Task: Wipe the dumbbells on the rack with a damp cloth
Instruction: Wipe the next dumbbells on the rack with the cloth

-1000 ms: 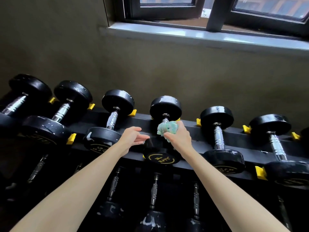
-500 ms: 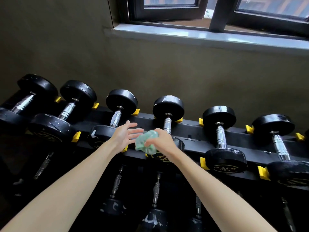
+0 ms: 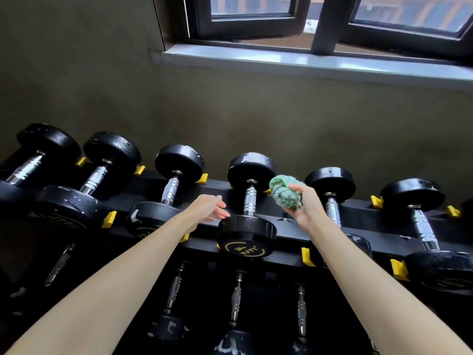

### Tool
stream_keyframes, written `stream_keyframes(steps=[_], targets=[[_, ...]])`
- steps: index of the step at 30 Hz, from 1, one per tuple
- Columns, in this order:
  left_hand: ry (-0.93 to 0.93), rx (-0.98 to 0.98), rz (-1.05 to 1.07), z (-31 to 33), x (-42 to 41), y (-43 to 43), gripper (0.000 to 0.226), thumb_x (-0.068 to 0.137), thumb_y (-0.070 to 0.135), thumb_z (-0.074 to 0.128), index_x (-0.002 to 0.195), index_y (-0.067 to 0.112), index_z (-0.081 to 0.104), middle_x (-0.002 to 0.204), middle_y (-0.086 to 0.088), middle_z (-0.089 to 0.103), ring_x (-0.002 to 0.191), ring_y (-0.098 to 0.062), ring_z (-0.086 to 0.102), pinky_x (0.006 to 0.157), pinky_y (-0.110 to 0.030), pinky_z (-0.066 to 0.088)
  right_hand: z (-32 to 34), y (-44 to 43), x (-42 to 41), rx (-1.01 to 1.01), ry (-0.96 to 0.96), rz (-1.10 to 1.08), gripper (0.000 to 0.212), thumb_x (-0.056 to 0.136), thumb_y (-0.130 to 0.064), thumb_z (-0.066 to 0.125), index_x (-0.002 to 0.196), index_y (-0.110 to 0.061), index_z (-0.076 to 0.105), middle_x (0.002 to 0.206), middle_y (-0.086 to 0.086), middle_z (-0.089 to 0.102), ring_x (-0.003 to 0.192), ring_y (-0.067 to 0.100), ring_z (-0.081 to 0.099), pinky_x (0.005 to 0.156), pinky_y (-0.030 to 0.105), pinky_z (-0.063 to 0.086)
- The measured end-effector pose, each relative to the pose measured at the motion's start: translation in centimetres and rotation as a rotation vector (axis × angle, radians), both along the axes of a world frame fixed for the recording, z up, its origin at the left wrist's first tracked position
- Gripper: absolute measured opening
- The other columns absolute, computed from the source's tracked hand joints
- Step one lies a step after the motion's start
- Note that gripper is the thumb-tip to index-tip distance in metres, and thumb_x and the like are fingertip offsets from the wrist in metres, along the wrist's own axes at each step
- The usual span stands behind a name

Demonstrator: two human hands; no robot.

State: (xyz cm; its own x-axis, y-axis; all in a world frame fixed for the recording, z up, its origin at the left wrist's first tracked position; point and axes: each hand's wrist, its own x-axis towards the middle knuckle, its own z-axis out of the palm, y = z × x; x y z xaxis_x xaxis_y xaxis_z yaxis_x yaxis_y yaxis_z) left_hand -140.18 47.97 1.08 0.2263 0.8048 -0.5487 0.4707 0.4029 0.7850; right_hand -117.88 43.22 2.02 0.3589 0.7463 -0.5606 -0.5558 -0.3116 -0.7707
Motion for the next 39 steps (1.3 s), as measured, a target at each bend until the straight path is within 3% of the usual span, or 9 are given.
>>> stream_keyframes(steps=[6,9,12,15,19,23,27,33,39], targets=[[0.161,-0.047,-0.234,0.7,0.9,3.0,0.029,0.098,0.025,0.038,0.104,0.004,0.057,0.081,-0.011,0.071,0.077,-0.02,0.067,0.09,-0.033,0.045,-0.1,2.3,-0.1,-0.007,0.03,0.023,0.023,0.082,-0.005,0.059,0.105,-0.006,0.056,0.107,0.016,0.063,0.087,0.025,0.063,0.069,0.036,0.054],[0.213,-0.065,-0.332,0.7,1.8,4.8,0.028,0.097,0.024,0.04,0.108,0.004,0.056,0.083,-0.012,0.07,0.068,-0.018,0.065,0.077,-0.028,0.048,-0.1,4.4,0.3,0.009,-0.021,-0.063,0.019,0.083,-0.006,0.06,0.101,-0.008,0.055,0.099,0.012,0.062,0.08,0.021,0.062,0.062,0.033,0.052],[0.222,-0.015,-0.274,-0.3,3.4,6.4,0.02,0.095,0.025,0.047,0.097,0.008,0.056,0.091,-0.013,0.066,0.062,-0.014,0.055,0.059,-0.019,0.044,-1.1,6.7,1.4,0.001,-0.087,-0.25,0.022,0.085,-0.006,0.061,0.103,-0.011,0.049,0.096,0.007,0.057,0.076,0.016,0.057,0.067,0.034,0.051],[0.226,-0.009,-0.244,-2.5,5.0,8.2,0.025,0.09,0.034,0.059,0.079,0.011,0.053,0.078,-0.007,0.057,0.058,-0.013,0.048,0.059,-0.021,0.044,-3.2,8.5,2.6,-0.054,-0.11,-0.321,0.029,0.088,-0.006,0.059,0.115,-0.008,0.046,0.104,0.009,0.055,0.086,0.02,0.057,0.084,0.042,0.051],[0.28,0.041,-0.328,-4.4,6.8,10.2,0.033,0.08,0.039,0.07,0.084,0.007,0.062,0.074,-0.004,0.058,0.059,-0.012,0.05,0.056,-0.02,0.047,-6.4,10.6,3.8,-0.105,-0.173,-0.281,0.042,0.089,-0.005,0.058,0.126,-0.002,0.039,0.113,0.014,0.055,0.094,0.024,0.057,0.084,0.04,0.051],[0.214,0.006,-0.375,-5.1,7.4,11.1,0.022,0.079,0.026,0.073,0.081,0.006,0.064,0.075,-0.008,0.064,0.063,-0.014,0.054,0.055,-0.016,0.046,-8.7,12.0,3.8,-0.162,-0.214,-0.271,0.042,0.087,-0.005,0.058,0.126,-0.004,0.042,0.121,0.014,0.057,0.105,0.026,0.059,0.091,0.042,0.051],[0.14,-0.067,-0.369,-5.5,7.3,11.5,0.019,0.079,0.02,0.073,0.075,0.007,0.061,0.065,-0.005,0.06,0.055,-0.012,0.049,0.048,-0.013,0.043,-9.9,12.9,3.1,-0.157,-0.178,-0.226,0.042,0.086,-0.006,0.06,0.125,-0.006,0.046,0.121,0.014,0.059,0.1,0.025,0.059,0.071,0.031,0.051],[0.156,-0.041,-0.336,-6.3,7.3,11.4,0.019,0.079,0.024,0.073,0.077,0.009,0.062,0.065,-0.003,0.062,0.057,-0.012,0.053,0.055,-0.018,0.046,-6.5,12.7,2.7,-0.028,-0.189,-0.277,0.019,0.089,-0.005,0.056,0.105,-0.013,0.049,0.104,0.007,0.059,0.091,0.019,0.059,0.086,0.036,0.051],[0.157,-0.035,-0.273,-5.9,7.3,10.6,0.016,0.08,0.025,0.073,0.076,0.014,0.062,0.063,-0.001,0.062,0.054,-0.01,0.052,0.052,-0.016,0.046,-3.4,11.9,0.5,-0.028,-0.555,-0.164,0.039,0.087,-0.016,0.061,0.123,-0.016,0.048,0.108,-0.001,0.056,0.098,0.015,0.052,0.082,0.023,0.04]])
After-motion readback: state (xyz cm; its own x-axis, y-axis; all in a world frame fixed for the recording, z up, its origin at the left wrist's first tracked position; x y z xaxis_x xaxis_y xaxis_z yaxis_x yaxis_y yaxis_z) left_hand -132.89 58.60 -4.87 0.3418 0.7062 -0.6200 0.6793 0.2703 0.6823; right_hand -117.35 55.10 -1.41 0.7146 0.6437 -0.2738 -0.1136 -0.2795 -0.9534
